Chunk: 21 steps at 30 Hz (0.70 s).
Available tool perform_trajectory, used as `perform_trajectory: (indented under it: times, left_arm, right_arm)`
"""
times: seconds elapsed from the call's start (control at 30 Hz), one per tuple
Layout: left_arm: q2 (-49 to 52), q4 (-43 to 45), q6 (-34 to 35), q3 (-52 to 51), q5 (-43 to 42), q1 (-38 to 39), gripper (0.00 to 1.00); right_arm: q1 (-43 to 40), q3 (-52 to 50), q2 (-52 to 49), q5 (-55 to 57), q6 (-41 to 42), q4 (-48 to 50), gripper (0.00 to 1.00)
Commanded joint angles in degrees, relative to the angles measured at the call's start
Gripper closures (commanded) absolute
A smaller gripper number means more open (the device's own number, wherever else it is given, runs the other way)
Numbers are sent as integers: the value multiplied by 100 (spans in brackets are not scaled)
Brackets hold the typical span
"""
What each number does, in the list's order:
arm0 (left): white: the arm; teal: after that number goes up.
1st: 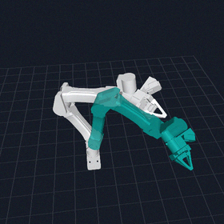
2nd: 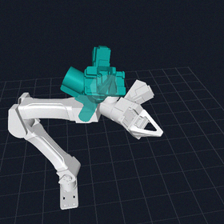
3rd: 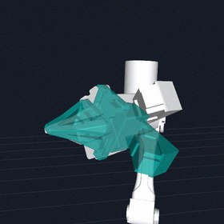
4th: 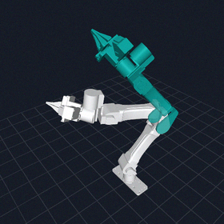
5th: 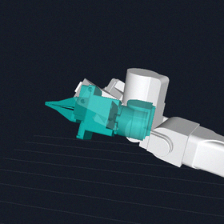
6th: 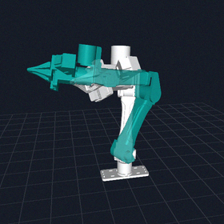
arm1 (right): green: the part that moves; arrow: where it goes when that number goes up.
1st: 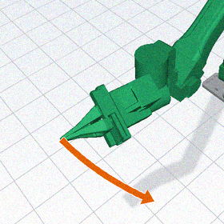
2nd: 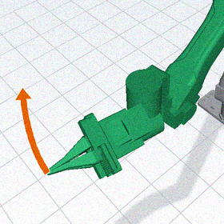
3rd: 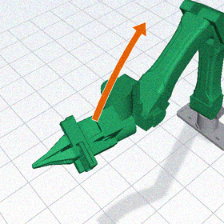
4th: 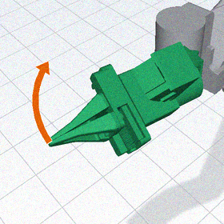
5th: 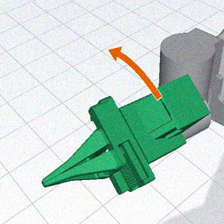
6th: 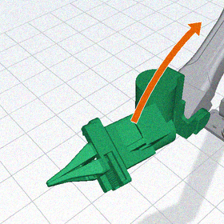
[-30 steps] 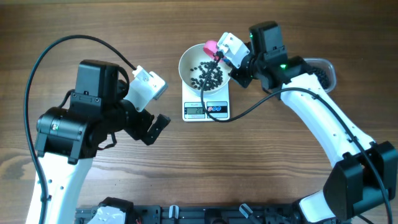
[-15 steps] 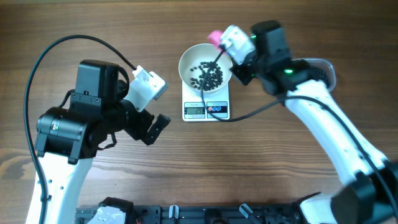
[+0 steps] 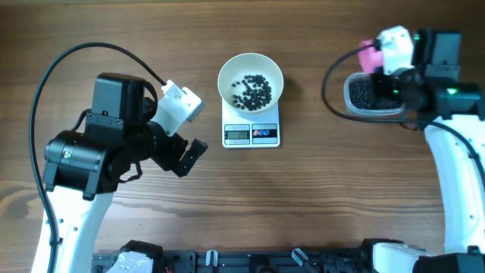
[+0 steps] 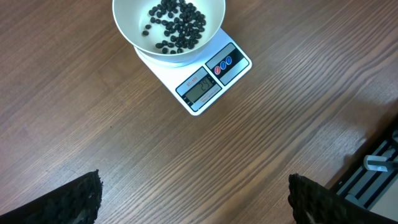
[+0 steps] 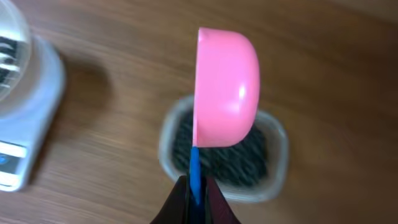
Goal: Scoop item into bowl and weigh 150g on scale
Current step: 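Move the empty scoop right back to the bean tub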
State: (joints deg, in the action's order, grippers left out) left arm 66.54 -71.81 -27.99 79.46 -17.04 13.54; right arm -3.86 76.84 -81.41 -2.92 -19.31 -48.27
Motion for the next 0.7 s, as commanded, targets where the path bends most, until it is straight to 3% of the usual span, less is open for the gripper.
perform_trajectory:
  times: [0.0,0.4,0.67]
  left_arm:
    - [37,22,33,103,-4,7,0]
    - [37,20,33,103,-4,7,0]
    - [37,22,33,103,-4,7,0]
  right_arm:
    - [-350,-90,-127,304,-13,-24,96]
    - [-442,-144,-1375,321,20,-210,96]
    - [-442,-144,-1928,914,26,-4,96]
